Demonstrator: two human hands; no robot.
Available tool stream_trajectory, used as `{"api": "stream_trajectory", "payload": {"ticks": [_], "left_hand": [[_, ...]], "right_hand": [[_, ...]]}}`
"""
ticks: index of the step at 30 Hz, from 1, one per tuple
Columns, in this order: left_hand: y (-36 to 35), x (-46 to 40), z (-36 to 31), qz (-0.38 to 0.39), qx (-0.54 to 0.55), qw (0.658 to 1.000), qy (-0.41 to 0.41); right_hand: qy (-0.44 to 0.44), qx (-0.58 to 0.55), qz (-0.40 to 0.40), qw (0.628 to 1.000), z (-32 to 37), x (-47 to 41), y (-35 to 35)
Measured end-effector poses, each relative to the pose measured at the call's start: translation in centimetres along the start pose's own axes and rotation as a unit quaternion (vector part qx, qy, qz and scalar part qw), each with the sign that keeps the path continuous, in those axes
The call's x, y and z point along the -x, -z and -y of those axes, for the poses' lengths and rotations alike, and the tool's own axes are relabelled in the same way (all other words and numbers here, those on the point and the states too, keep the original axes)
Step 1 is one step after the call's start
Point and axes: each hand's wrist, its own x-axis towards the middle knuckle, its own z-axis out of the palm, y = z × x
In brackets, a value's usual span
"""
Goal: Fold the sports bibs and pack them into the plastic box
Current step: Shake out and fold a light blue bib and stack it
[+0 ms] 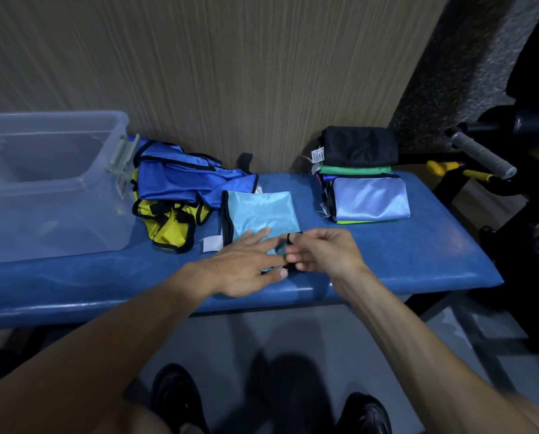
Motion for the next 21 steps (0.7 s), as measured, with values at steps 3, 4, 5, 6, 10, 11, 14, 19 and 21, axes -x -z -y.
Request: {"api": "stream_trajectory", "payload": {"ticks": [3,4,5,6,10,11,14,19,21], "left_hand": [[0.1,0.0,-0.1,-0.001,0.005,1.0,0.002],[0.0,0.1,-0.1,-0.001,0.008,1.0,0.002],[0.0,0.1,0.0,-0.002,0.01,1.0,0.0],[-0.1,0.1,0.0,-0.004,0.011,1.0,-0.002],[-0.2,0.0,0.4,-0.009,0.032,0.999,-0.004],[-0.3,-0.1,0.6,-0.013,0.041,0.999,-0.006],[-0.4,-0.3,1.2,-0.033,0.087,0.996,-0.016],[-0.1,0.0,2.4,-0.099,0.199,0.974,-0.038],[0.3,0.5,3.1,-0.116,0.222,0.967,-0.046]], "right_hand": [[-0.029,0.046,0.009,0.999,0.1,-1.5,-0.4],[-0.033,0.06,0.009,0.998,0.1,-1.8,-0.4],[-0.037,0.074,0.009,0.997,0.1,-2.0,-0.5],[-0.042,0.086,0.008,0.995,0.1,-2.3,-0.5],[-0.064,0.105,0.002,0.992,0.1,-3.2,-0.5],[-0.068,0.107,-0.002,0.992,0.0,-3.4,-0.4],[-0.08,0.108,-0.011,0.991,-0.3,-3.7,-0.2],[-0.076,0.116,-0.014,0.99,-0.8,-3.8,-0.2],[-0.056,0.135,-0.022,0.989,-1.1,-3.7,-0.3]]}}
